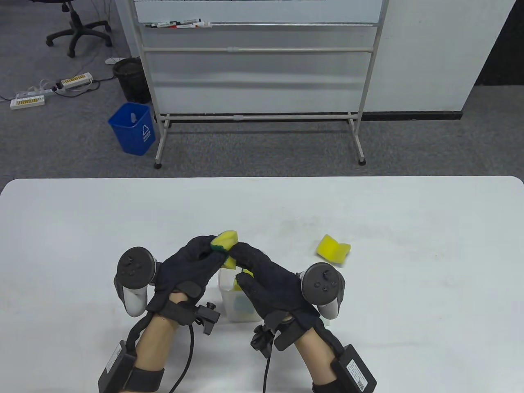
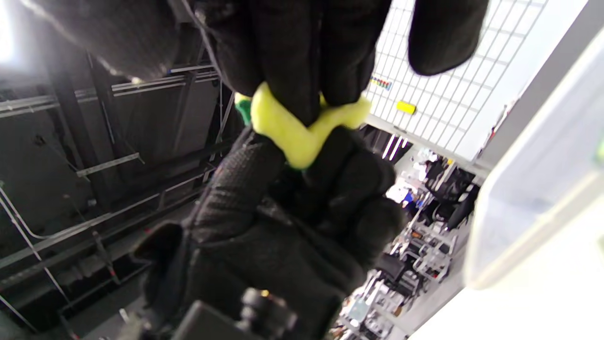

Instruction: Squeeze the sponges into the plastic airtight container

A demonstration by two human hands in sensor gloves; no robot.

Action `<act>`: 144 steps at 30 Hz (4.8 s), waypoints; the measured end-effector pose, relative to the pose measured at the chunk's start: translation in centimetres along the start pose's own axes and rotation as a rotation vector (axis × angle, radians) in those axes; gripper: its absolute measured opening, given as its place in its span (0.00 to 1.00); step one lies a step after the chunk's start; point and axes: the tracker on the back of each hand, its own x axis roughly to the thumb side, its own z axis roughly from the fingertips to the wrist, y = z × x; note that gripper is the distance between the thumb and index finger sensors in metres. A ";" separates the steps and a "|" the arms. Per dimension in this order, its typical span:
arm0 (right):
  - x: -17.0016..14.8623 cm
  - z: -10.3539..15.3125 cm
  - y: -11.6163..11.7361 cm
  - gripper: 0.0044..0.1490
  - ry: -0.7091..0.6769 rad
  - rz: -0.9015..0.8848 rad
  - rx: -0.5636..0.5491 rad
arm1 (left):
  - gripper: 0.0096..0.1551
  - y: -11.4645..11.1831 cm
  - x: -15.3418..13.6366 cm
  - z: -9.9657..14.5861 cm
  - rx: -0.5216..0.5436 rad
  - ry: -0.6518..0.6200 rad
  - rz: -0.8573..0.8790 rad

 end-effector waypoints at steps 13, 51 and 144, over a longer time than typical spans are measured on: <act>0.5 -0.1 -2.5 0.50 0.067 0.248 -0.052 | 0.26 -0.9 2.1 -0.1 -0.092 -0.172 -0.329; -0.3 -1.7 2.1 0.31 0.301 0.655 -0.317 | 0.61 -2.1 -3.4 -1.6 -0.474 -0.022 -0.576; -15.4 2.0 -11.0 0.48 0.799 0.452 -0.171 | 0.49 1.3 -4.3 -1.7 -0.257 0.004 -0.312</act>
